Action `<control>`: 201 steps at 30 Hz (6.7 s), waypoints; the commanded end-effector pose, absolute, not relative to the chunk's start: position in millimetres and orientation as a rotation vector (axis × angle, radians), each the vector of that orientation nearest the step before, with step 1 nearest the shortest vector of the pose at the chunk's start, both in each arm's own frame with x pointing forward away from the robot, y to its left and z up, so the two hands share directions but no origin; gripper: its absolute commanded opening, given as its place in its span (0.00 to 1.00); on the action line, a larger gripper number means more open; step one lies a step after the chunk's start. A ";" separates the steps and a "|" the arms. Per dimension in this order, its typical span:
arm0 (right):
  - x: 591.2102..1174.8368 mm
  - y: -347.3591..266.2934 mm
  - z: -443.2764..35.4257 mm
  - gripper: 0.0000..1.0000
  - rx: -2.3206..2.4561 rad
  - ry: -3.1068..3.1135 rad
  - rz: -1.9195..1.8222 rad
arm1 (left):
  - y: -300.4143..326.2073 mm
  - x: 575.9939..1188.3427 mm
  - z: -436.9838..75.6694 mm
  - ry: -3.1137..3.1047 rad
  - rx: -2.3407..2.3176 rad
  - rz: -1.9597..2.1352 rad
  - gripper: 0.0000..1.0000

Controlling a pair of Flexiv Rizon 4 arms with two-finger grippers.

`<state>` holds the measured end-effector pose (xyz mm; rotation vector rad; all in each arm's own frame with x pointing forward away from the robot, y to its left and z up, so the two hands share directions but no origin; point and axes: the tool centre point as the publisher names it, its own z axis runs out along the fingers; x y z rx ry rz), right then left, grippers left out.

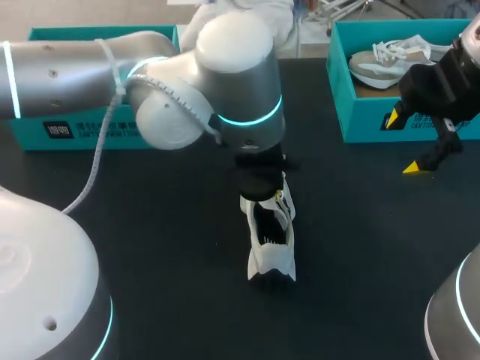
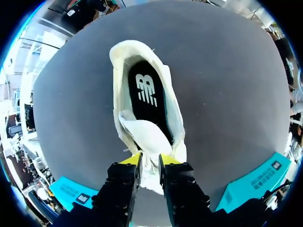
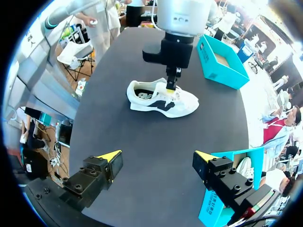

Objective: Take the shoe out of the shoebox, open the shoe tongue, remove and reinsert the insole, then place the shoe into the shoebox

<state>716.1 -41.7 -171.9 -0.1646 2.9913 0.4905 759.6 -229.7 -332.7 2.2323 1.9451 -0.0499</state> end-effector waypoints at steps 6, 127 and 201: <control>717.8 -40.3 -172.8 1.00 -0.165 2.994 0.485 | -217.3 740.0 -347.0 1.968 2.212 -0.099 0.20; 717.8 -40.3 -172.8 1.00 -0.165 2.994 0.485 | -226.7 611.5 -403.0 3.106 -0.015 -0.007 0.77; 717.8 -40.3 -172.8 1.00 -0.165 2.994 0.485 | -100.8 682.4 -139.7 3.329 0.312 0.025 0.00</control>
